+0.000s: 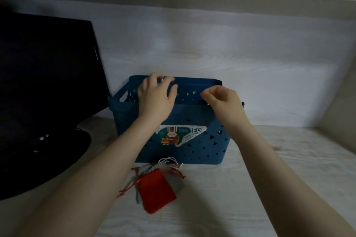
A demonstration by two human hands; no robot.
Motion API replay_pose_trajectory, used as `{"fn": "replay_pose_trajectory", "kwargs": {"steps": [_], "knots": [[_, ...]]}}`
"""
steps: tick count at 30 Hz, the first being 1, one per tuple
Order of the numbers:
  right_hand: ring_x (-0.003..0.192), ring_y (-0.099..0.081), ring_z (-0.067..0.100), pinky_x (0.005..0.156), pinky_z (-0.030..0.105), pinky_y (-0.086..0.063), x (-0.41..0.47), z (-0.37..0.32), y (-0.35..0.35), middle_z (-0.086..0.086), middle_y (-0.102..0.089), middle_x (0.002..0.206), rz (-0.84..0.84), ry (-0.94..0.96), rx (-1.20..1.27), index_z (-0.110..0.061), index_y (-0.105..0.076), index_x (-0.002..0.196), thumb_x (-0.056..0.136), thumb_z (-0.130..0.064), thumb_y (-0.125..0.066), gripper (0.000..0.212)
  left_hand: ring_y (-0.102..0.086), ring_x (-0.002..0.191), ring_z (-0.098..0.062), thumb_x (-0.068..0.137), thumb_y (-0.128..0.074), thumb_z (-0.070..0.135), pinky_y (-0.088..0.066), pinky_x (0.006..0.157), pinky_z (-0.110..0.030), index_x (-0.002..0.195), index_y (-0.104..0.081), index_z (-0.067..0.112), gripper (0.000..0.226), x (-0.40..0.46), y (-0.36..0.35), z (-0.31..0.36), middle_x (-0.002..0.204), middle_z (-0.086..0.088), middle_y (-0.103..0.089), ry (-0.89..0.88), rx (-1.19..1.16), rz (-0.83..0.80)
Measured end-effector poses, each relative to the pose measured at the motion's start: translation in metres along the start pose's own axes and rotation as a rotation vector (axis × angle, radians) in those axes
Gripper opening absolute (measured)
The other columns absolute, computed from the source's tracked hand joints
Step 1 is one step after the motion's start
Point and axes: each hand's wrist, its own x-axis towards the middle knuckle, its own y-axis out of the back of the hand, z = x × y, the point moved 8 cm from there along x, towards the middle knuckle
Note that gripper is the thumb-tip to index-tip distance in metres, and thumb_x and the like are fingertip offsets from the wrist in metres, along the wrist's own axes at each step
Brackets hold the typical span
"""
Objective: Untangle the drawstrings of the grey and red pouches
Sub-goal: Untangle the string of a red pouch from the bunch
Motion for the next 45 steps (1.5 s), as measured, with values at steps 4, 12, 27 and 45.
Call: {"fn": "replay_pose_trajectory", "kwargs": {"steps": [4, 12, 27, 45], "knots": [[0.057, -0.049, -0.002, 0.056, 0.014, -0.037, -0.016, -0.019, -0.003, -0.013, -0.055, 0.064, 0.068, 0.207, -0.033, -0.024, -0.059, 0.075, 0.092, -0.02, -0.055, 0.019, -0.044, 0.095, -0.02, 0.087, -0.049, 0.016, -0.036, 0.081, -0.032, 0.092, -0.066, 0.006, 0.021, -0.041, 0.02, 0.021, 0.093, -0.009, -0.061, -0.4, -0.029, 0.142], [0.059, -0.054, 0.004, 0.062, 0.024, -0.048, -0.058, 0.008, -0.052, -0.004, -0.06, 0.065, -0.298, 0.15, 0.013, -0.021, -0.06, 0.084, 0.094, -0.01, -0.049, 0.019, -0.058, 0.066, -0.024, 0.084, -0.065, 0.017, -0.045, 0.055, -0.03, 0.084, -0.067, 0.008, 0.009, -0.134, -0.019, -0.051, 0.072, -0.001, -0.054, -0.119, -0.025, -0.362], [0.096, -0.055, 0.012, 0.085, 0.025, -0.043, -0.106, 0.07, -0.092, 0.001, -0.057, 0.107, -0.427, 0.003, -0.164, -0.015, -0.059, 0.116, 0.093, -0.022, -0.054, 0.025, -0.052, 0.094, -0.028, 0.081, -0.067, 0.016, -0.045, 0.081, -0.041, 0.086, -0.06, 0.01, 0.011, -0.169, -0.022, -0.046, 0.098, -0.006, -0.057, -0.101, -0.117, -0.381], [0.056, -0.037, 0.014, 0.054, 0.029, -0.027, -0.081, 0.121, -0.051, 0.001, -0.043, 0.062, -0.17, -0.202, -0.159, -0.007, -0.049, 0.073, 0.098, -0.023, -0.042, 0.03, -0.046, 0.047, -0.004, 0.09, -0.058, 0.027, -0.037, 0.051, -0.023, 0.092, -0.056, 0.01, 0.017, -0.148, -0.082, -0.038, 0.062, 0.002, -0.055, 0.229, -0.435, -0.542]]}}
